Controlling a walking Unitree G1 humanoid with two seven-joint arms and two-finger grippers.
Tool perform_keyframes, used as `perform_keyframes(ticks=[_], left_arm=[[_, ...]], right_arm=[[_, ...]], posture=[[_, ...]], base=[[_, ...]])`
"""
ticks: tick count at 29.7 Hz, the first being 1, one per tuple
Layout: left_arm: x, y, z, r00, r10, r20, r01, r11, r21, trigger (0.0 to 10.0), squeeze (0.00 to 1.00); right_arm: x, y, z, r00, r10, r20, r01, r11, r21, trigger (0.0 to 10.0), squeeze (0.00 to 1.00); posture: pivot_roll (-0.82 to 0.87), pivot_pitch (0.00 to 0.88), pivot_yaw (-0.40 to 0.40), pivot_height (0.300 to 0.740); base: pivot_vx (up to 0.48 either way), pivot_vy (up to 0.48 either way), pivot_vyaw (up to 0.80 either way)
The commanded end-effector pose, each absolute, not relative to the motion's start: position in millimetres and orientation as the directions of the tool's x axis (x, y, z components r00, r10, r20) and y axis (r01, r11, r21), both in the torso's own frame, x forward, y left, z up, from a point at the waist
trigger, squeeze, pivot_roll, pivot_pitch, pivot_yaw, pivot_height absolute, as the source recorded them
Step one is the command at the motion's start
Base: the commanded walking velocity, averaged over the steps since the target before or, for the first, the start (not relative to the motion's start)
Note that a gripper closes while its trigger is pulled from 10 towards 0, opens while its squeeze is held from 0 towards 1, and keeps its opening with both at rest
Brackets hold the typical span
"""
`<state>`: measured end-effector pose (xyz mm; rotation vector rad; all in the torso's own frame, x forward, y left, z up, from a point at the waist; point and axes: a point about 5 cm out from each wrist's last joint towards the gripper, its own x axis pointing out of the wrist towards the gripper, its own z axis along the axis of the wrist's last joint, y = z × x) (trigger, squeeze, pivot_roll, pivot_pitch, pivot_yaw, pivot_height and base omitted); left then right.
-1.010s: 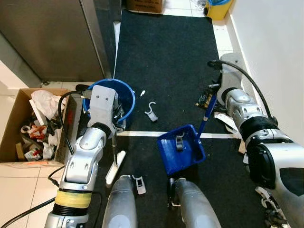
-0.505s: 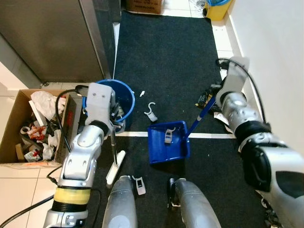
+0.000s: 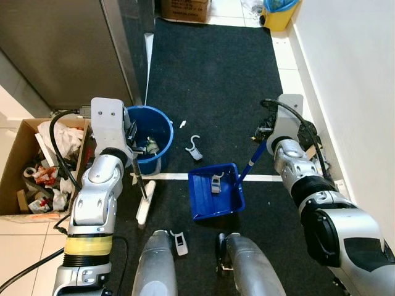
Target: Sweep floor
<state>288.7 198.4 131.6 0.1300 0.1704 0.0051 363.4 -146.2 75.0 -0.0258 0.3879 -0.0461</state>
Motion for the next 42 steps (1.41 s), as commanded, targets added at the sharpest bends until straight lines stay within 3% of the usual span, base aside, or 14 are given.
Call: perform_keyframes(ticks=[1, 5, 9, 14, 25, 35, 42], left_arm=[[287.4, 188.3, 130.0, 0.985, -0.013, -0.171, 0.035, 0.992, 0.122, 10.0, 0.0], [292.2, 192.1, 127.8, 0.986, 0.029, -0.162, 0.0, 0.985, 0.173, 10.0, 0.0], [295.5, 203.9, 127.2, 0.988, 0.082, -0.129, -0.04, 0.954, 0.298, 10.0, 0.0], [295.2, 208.4, 127.0, 0.987, 0.085, -0.139, -0.046, 0.964, 0.262, 10.0, 0.0], [289.2, 194.3, 113.5, 0.982, 0.012, -0.186, 0.032, 0.972, 0.231, 10.0, 0.0], [280.5, 196.0, 114.0, 0.981, 0.003, -0.192, 0.037, 0.978, 0.203, 10.0, 0.0], [276.9, 188.0, 112.8, 0.981, -0.015, -0.192, 0.053, 0.98, 0.191, 10.0, 0.0]], right_arm=[[361.5, -158.0, 71.5, 0.908, -0.073, -0.413, 0.059, 0.997, -0.048, 10.0, 0.0], [366.4, -165.3, 79.9, 0.912, -0.098, -0.399, 0.091, 0.995, -0.037, 10.0, 0.0], [362.8, -167.4, 73.4, 0.9, -0.086, -0.428, 0.029, 0.99, -0.138, 10.0, 0.0], [367.6, -171.3, 82.4, 0.905, -0.093, -0.415, 0.083, 0.996, -0.041, 10.0, 0.0], [410.7, -171.8, 182.0, 0.967, -0.172, -0.189, 0.193, 0.976, 0.1, 10.0, 0.0], [428.6, -149.9, 266.6, 0.99, -0.138, -0.026, 0.14, 0.951, 0.274, 10.0, 0.0], [430.7, -132.5, 309.9, 0.992, -0.102, 0.078, 0.073, 0.948, 0.31, 10.0, 0.0]], posture=[[0.11, 0.088, -0.09, 0.74], [0.1, 0.083, -0.088, 0.74], [0.1, 0.08, -0.087, 0.74], [0.1, 0.079, -0.087, 0.74], [0.1, 0.067, -0.087, 0.74], [0.13, 0.062, -0.11, 0.74], [0.14, 0.06, -0.119, 0.74]], base=[[0.0, 0.0, 0.0], [0.0, 0.0, 0.0], [0.0, 0.0, 0.0], [0.0, 0.0, 0.0], [0.0, 0.0, 0.0], [0.0, 0.0, 0.0], [0.0, 0.0, 0.0]])
